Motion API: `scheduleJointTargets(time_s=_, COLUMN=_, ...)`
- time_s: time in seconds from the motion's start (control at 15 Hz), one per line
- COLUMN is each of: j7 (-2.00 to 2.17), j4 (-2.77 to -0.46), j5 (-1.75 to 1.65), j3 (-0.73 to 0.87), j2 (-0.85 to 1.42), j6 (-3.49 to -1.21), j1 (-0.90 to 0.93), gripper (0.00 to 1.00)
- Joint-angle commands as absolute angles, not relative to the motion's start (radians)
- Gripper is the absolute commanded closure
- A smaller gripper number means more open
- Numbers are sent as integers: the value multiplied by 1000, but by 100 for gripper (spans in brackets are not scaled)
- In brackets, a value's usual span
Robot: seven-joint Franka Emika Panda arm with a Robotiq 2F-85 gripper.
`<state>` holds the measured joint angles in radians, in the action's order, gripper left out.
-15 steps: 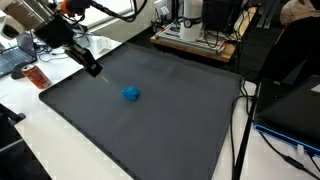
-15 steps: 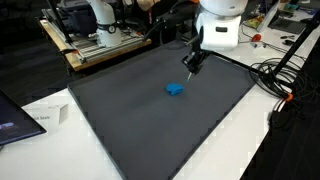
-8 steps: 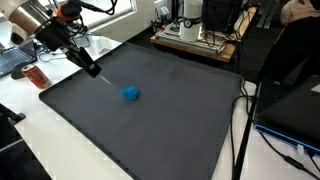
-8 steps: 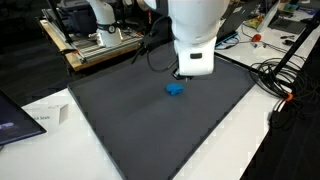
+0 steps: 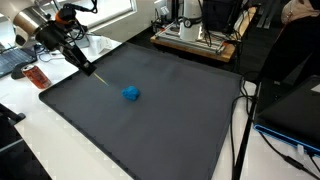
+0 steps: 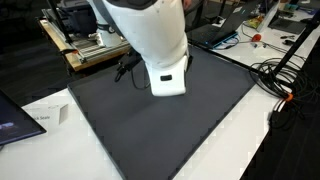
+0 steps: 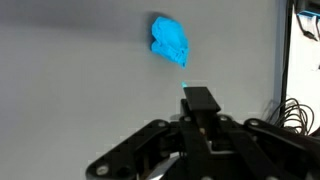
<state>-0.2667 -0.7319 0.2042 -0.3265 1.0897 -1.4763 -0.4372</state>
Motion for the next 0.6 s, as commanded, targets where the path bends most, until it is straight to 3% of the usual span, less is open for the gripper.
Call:
scheduleJointTargets(time_s=0.0, j7=-296, j4=-795, j5=220, j3=-336, j2=1054, j6=-1517, j1=-464, gripper=97)
scheduleJointTargets(time_s=0.53, j7=-299, j4=-1002, j5=221, j3=-328, j2=938, j6=-1673, j1=-509, gripper=97)
